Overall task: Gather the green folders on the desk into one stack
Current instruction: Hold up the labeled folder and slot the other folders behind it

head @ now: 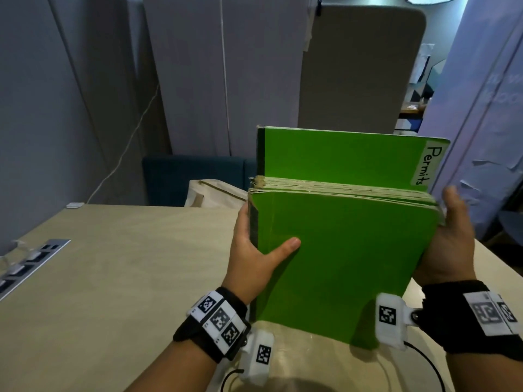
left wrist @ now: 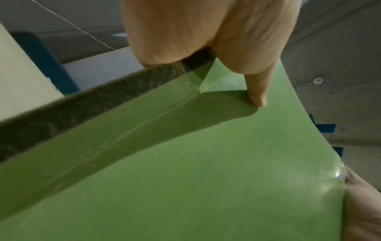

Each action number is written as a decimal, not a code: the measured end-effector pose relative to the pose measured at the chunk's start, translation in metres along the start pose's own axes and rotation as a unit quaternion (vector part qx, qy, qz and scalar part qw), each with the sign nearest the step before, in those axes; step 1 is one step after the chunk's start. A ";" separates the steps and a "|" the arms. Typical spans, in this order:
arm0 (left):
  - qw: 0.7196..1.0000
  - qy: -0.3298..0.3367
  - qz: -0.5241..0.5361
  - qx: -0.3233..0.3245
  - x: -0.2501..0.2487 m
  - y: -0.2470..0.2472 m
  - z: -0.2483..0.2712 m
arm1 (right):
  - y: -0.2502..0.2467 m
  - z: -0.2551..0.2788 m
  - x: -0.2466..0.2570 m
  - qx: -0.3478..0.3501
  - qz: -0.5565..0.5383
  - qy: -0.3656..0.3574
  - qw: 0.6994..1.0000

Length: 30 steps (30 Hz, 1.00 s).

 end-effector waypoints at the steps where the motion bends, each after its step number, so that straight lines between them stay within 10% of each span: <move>1: 1.000 -0.002 -0.006 -0.001 0.002 0.001 -0.001 | 0.000 0.004 -0.005 0.030 -0.061 0.042 0.997; 8: 0.999 -0.011 0.015 0.028 -0.001 0.003 -0.009 | -0.024 0.024 -0.027 0.042 0.275 -0.020 0.960; 30: 0.998 -0.030 -0.013 0.051 0.001 -0.009 0.003 | -0.028 0.039 -0.027 -0.021 0.318 -0.049 0.946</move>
Point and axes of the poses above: each hand's wrist, its own z-axis away from the middle knuckle, its own y-axis out of the palm, x = y × z, the point moved 6 cm from there along -z, towards the middle knuckle, and after that the axes turned 4 degrees about -z, right-handed, at the moved point
